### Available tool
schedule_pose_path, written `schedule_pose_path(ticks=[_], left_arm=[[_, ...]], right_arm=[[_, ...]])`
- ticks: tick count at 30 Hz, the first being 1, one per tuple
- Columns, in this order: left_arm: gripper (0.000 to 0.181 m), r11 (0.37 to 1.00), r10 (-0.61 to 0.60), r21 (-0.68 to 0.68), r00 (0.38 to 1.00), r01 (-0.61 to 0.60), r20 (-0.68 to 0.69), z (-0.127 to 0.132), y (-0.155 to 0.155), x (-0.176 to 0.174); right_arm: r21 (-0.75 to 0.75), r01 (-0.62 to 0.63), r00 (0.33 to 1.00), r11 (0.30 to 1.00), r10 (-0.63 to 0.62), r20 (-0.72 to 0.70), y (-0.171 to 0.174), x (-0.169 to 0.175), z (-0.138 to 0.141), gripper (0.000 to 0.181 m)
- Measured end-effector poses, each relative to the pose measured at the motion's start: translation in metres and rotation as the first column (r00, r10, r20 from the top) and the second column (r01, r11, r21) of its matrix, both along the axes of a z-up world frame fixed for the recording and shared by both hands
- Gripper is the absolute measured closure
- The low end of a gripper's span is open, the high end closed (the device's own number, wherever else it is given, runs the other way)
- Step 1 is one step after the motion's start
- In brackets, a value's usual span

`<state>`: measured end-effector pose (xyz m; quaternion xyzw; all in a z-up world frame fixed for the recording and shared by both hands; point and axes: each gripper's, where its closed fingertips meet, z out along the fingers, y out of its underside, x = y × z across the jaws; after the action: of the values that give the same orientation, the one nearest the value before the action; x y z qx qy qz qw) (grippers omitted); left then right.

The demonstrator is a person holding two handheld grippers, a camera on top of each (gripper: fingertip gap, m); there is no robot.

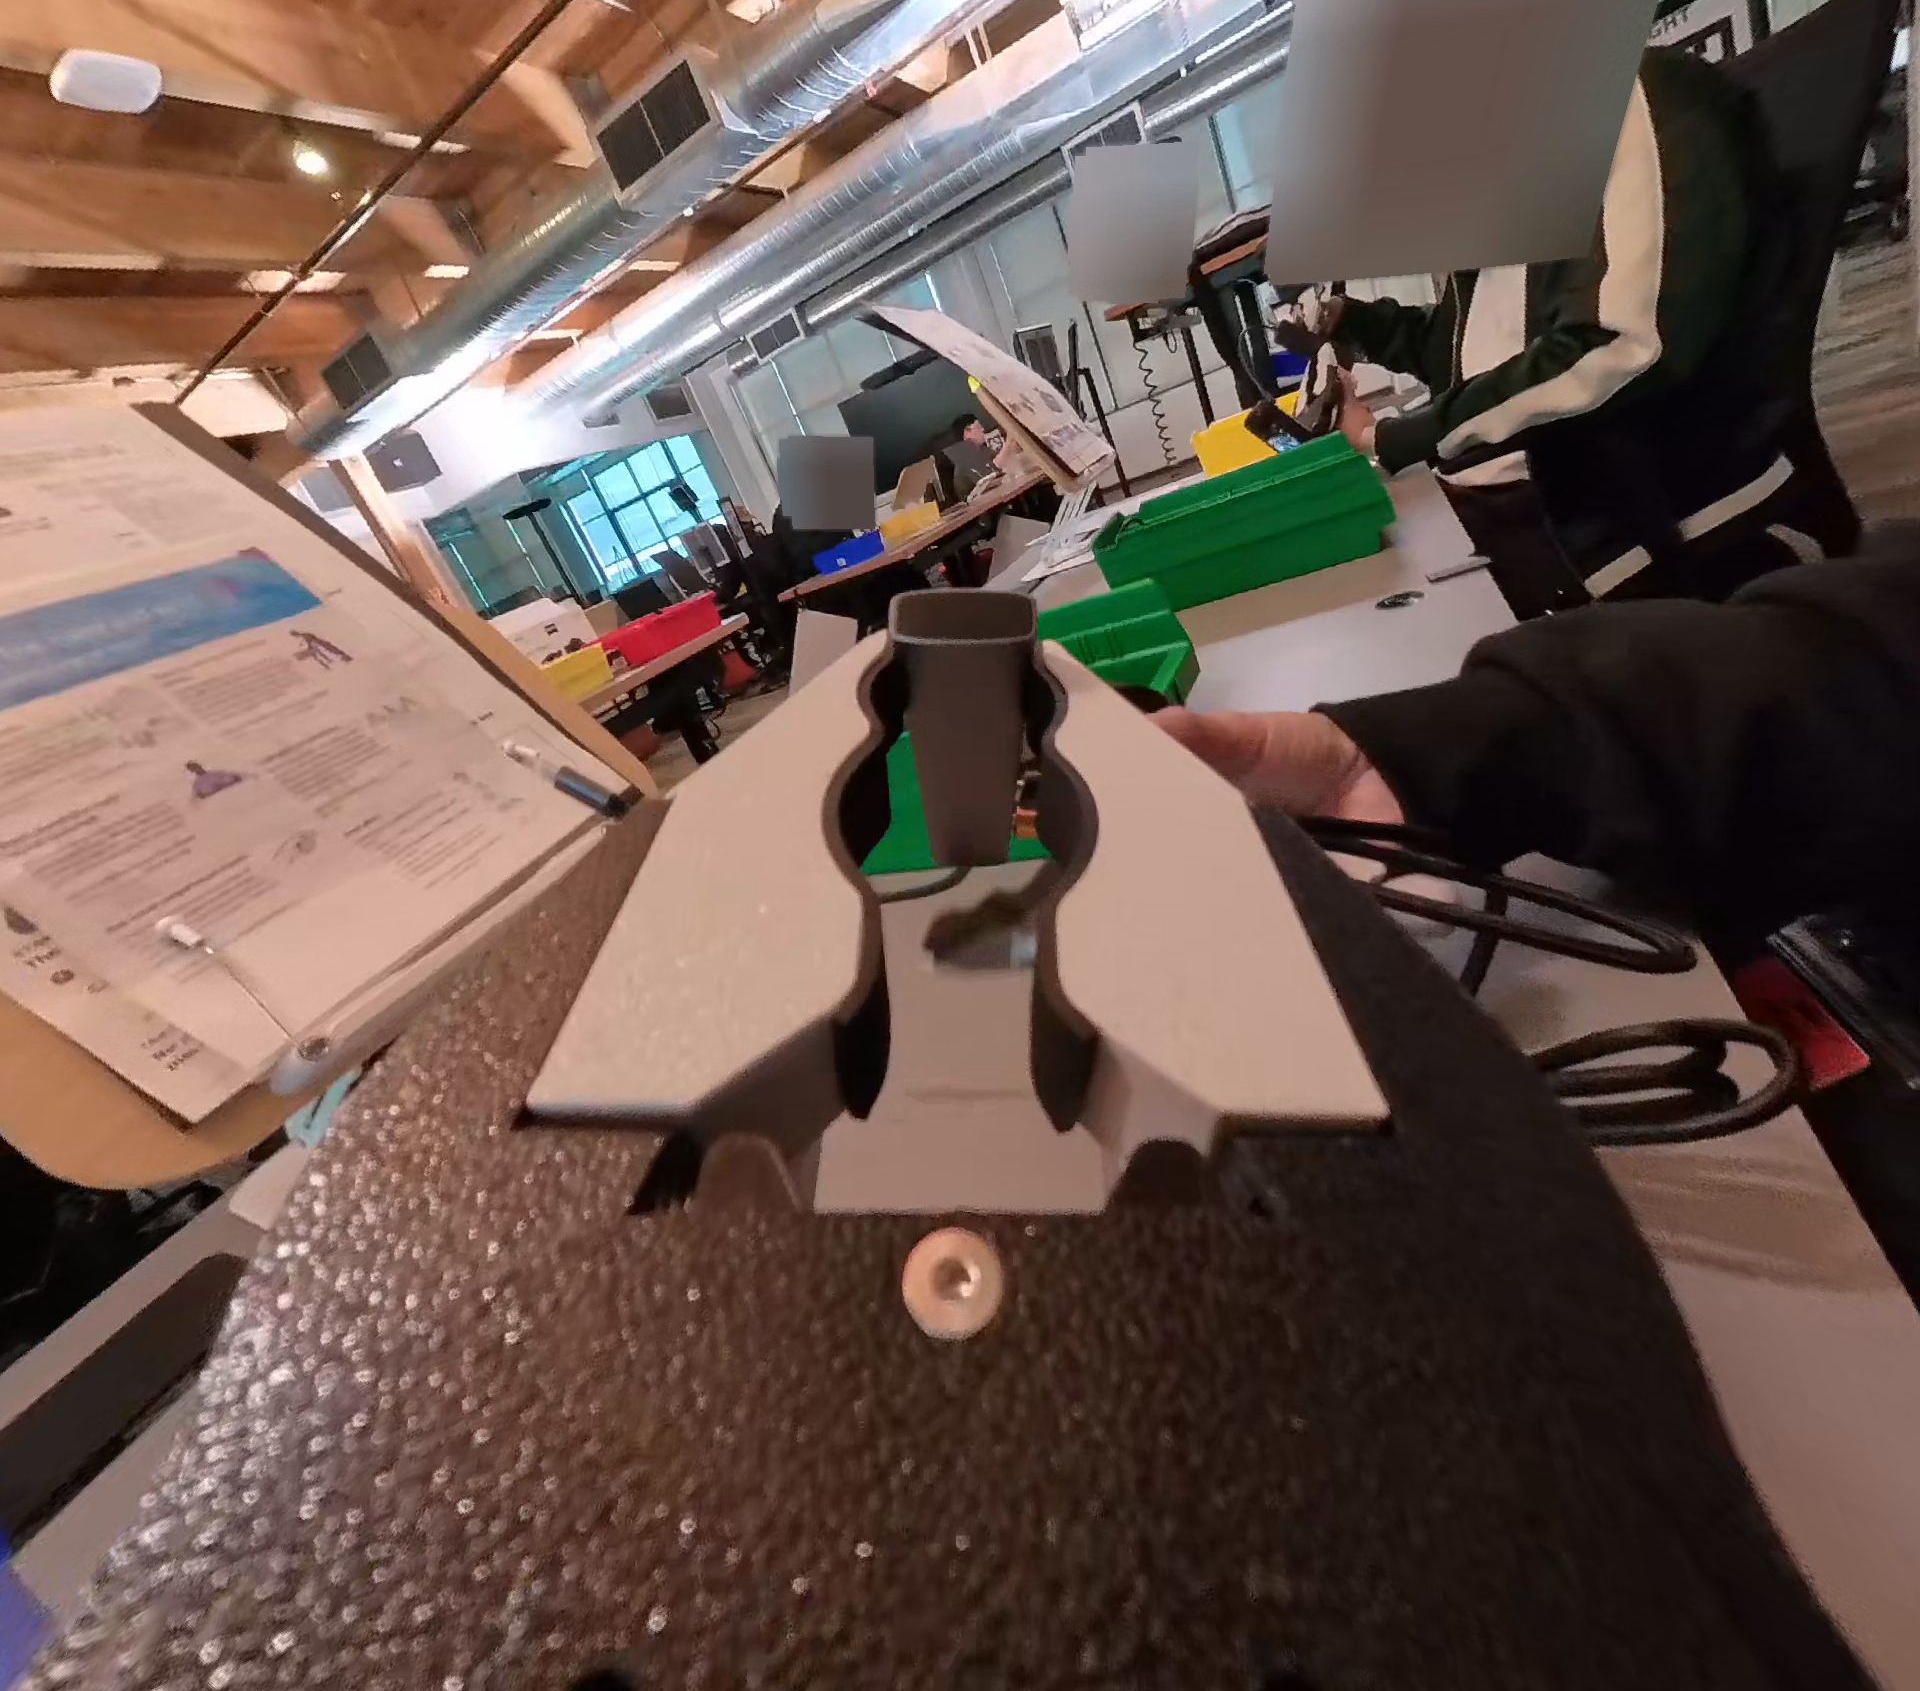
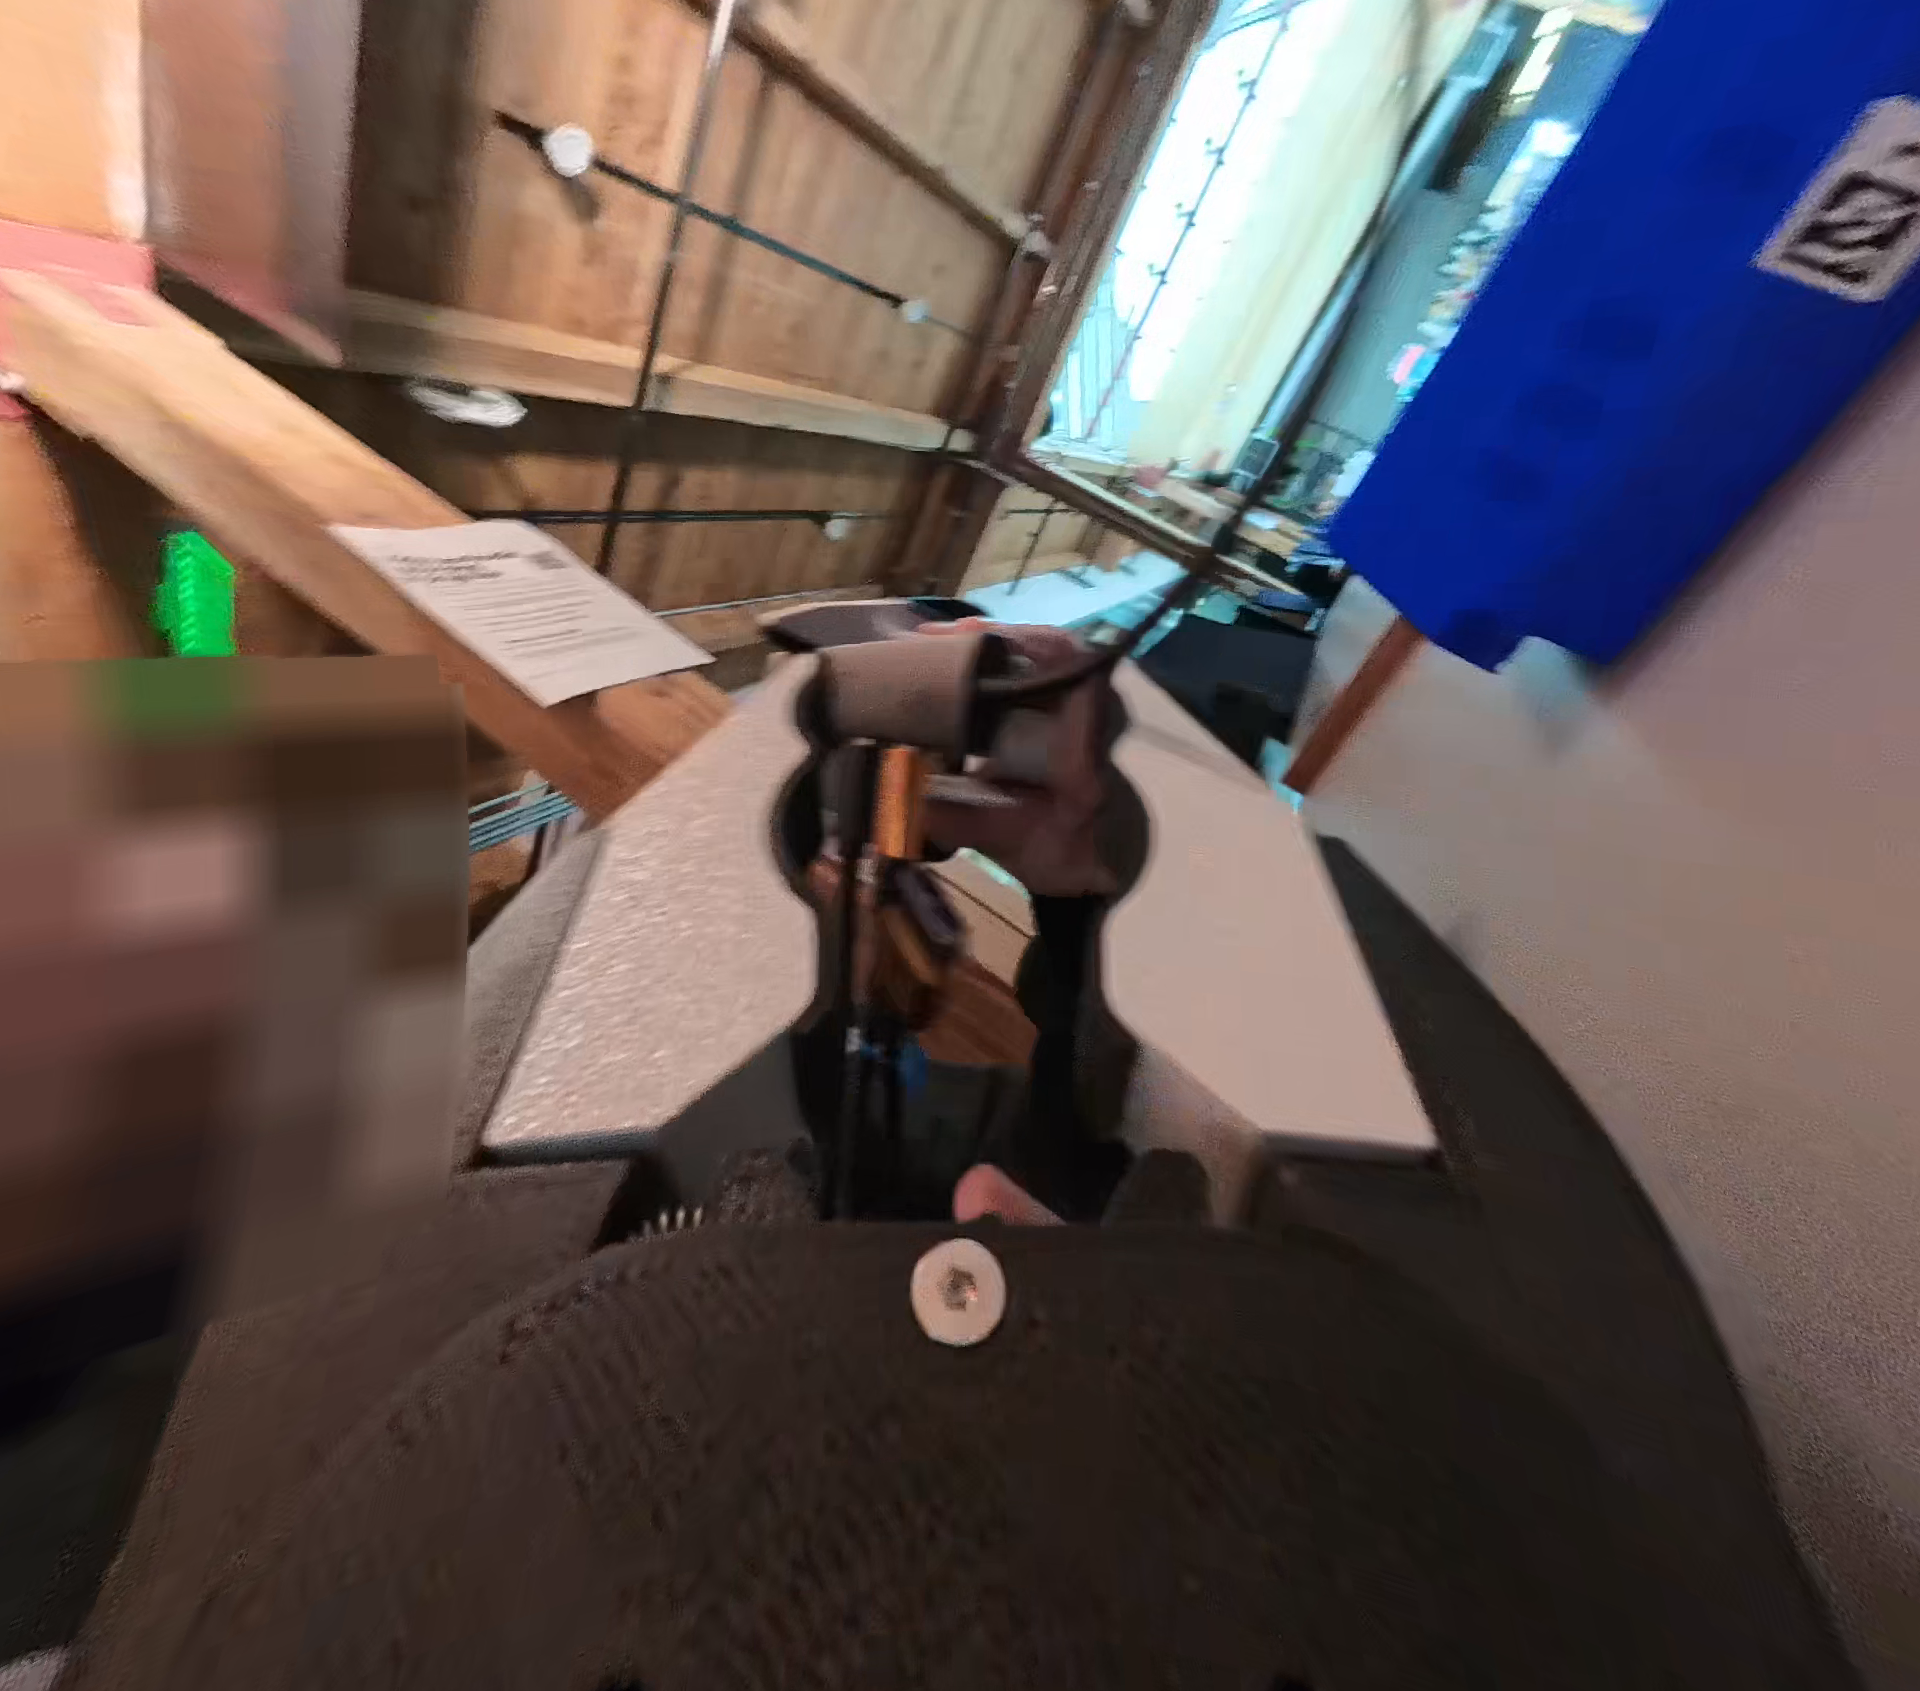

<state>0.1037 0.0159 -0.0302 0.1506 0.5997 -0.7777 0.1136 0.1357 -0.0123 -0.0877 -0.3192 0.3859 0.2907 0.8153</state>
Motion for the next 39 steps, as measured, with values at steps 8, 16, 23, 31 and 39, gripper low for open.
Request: schedule_pose_path(ticks=[8, 16, 23, 31, 39], left_arm=[[0.152, 0.98, 0.05, 0.189, 0.998, -0.057, 0.039, -0.041, 0.016, 0.021], [0.14, 0.986, 0.079, 0.139, 0.991, -0.094, 0.107, -0.029, 0.014, 0.013], [0.145, 0.981, 0.029, 0.183, 0.984, -0.061, 0.174, -0.037, 0.0, -0.007], [0.16, 0.968, 0.134, 0.18, 0.966, -0.175, 0.22, -0.042, -0.015, 0.003], [0.16, 0.884, 0.438, 0.217, 0.896, -0.414, -0.076, -0.058, -0.02, 0.067]], right_arm=[[-0.117, 0.054, 0.998, 0.992, -0.05, 0.038, -0.003, -0.003, 0.017, 0.173], [-0.204, 0.072, 0.997, 0.976, -0.073, 0.004, 0.001, -0.012, 0.034, 0.173], [-0.235, 0.066, 0.997, 0.97, -0.075, -0.028, 0.012, -0.022, 0.034, 0.173], [-0.229, 0.096, 0.993, 0.969, -0.108, -0.043, 0.001, -0.022, 0.029, 0.17], [-0.662, 0.576, 0.813, 0.48, -0.422, 0.401, -0.053, -0.001, 0.027, 0.112]])
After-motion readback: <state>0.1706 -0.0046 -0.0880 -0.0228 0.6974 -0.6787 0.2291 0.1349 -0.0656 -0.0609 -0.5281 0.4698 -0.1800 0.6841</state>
